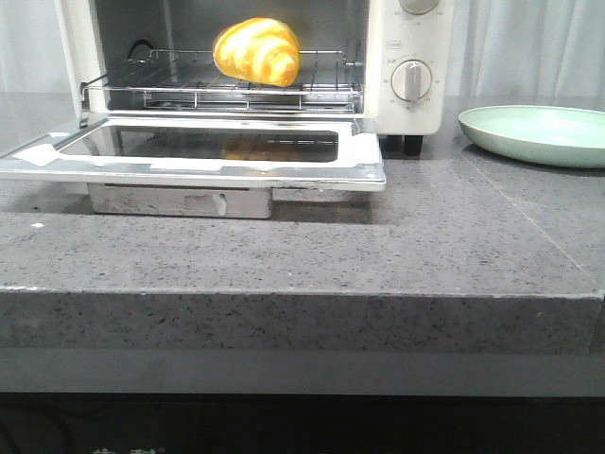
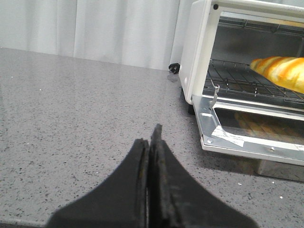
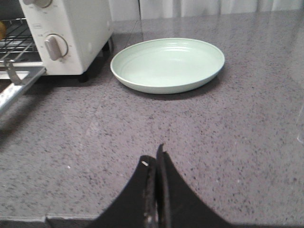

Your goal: Put bread in oven

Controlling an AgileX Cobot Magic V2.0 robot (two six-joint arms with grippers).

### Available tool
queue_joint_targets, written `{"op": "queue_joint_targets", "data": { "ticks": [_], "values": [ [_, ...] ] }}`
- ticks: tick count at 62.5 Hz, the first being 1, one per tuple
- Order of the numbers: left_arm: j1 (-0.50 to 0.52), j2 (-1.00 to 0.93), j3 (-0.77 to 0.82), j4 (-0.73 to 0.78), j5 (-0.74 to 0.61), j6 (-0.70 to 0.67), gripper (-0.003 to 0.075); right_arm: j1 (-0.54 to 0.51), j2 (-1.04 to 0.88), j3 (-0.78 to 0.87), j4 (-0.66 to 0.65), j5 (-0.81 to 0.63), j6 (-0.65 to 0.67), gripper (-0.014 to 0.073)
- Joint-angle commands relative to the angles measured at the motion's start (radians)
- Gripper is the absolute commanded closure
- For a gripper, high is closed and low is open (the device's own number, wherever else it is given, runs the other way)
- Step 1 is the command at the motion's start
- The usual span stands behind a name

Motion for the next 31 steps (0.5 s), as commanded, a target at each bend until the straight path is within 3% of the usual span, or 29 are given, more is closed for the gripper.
{"op": "queue_joint_targets", "data": {
  "ticks": [1,12,31],
  "values": [
    [0.002,-0.021,0.024,-0.007,-0.080,0.000,0.0738,-0.015,-0.056,0.068,0.001,-0.188,-0.008,0.0713],
    [0.002,-0.021,0.024,-0.007,-0.080,0.000,0.0738,-0.015,-0.145,0.204,0.001,-0.314,-0.008,0.0713],
    [0.002,-0.020,0.024,-0.007,-0.080,0.000,0.0738,-0.041,-0.145,0.202,0.001,-0.333,-0.008,0.0713]
  ]
}}
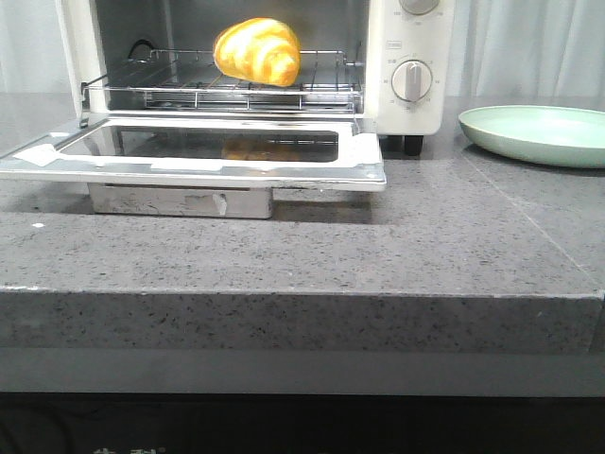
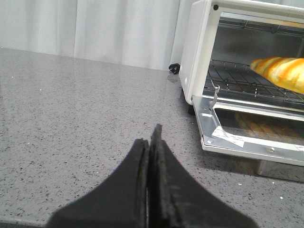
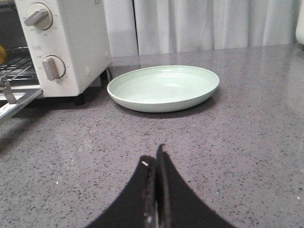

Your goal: Put bread in oven

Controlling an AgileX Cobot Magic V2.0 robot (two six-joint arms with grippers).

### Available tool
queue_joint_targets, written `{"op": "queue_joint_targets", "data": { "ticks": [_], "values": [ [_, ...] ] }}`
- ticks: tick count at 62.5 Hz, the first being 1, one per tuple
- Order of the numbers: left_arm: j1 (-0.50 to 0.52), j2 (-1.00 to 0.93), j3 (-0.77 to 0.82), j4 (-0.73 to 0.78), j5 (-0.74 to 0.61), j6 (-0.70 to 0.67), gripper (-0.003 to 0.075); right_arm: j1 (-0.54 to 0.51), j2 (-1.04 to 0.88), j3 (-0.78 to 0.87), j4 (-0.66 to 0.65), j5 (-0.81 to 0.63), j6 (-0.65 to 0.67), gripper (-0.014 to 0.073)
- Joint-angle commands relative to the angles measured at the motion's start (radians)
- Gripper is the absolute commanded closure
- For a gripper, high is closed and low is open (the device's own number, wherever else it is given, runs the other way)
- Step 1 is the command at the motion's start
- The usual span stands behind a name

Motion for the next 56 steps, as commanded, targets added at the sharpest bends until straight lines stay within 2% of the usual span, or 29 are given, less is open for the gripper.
{"op": "queue_joint_targets", "data": {
  "ticks": [1,56],
  "values": [
    [0.002,-0.020,0.024,-0.007,-0.080,0.000,0.0738,-0.007,-0.022,0.005,0.000,-0.086,-0.008,0.0713],
    [0.002,-0.020,0.024,-0.007,-0.080,0.000,0.0738,-0.031,-0.021,0.005,0.000,-0.085,-0.008,0.0713]
  ]
}}
